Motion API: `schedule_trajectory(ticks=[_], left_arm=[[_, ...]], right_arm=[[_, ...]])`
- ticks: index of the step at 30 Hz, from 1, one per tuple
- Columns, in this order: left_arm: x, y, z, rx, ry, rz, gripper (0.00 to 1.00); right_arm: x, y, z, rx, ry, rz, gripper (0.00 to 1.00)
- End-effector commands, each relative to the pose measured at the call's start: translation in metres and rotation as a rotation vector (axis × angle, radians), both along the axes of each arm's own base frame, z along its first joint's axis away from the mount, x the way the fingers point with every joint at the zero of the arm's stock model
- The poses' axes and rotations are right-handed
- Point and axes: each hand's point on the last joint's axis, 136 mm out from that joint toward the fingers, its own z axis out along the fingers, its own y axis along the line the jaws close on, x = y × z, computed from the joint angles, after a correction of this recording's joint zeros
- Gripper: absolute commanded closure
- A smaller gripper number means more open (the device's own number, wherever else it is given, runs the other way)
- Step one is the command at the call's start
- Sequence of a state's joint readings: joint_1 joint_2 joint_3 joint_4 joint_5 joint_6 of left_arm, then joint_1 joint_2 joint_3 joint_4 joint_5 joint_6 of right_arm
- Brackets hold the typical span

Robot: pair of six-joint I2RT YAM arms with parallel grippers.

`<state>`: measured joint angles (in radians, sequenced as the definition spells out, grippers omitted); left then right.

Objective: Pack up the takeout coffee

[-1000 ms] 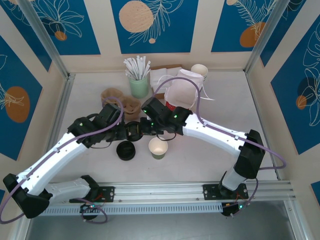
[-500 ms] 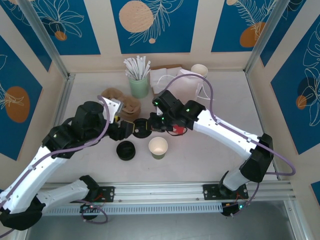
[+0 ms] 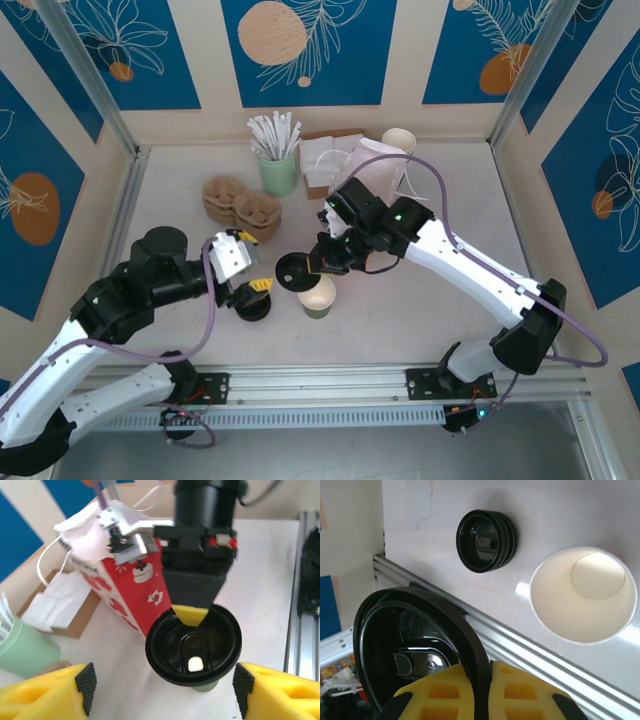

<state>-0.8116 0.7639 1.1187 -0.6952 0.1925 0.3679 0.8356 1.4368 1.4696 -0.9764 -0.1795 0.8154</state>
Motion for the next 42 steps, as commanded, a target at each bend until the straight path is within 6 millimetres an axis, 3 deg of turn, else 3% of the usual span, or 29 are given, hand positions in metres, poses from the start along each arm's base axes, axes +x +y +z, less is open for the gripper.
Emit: schedule_trajectory(ticks=[1,11,21,33,42], left_arm=[[-0.013,-0.012,-0.004,0.058,-0.098,-0.135,0.23],[-0.014,-0.031,-0.034,0.316,-0.299,-0.181,0.23],[-0.005,-0.037,-0.049,0.384,-0.358,-0.193,0.42],[-0.006,-0.044,-0.047,0.342,-0.365,-0.201,0.61],[-0.016,-0.05,-0.048,0.325,-0.349,-0.264,0.63]], right_arm=[[-0.022,-0.009,0.006,0.017,0.066,0.049,1.0],[-0.029,-0.02,0.012,0.011,0.105,0.032,1.0],[-0.031,-0.02,0.011,0.01,0.126,0.035,1.0],[-0.036,-0.011,0.014,0.049,0.154,0.055,1.0],[-0.038,-0.007,0.019,0.074,0.175,0.062,1.0]])
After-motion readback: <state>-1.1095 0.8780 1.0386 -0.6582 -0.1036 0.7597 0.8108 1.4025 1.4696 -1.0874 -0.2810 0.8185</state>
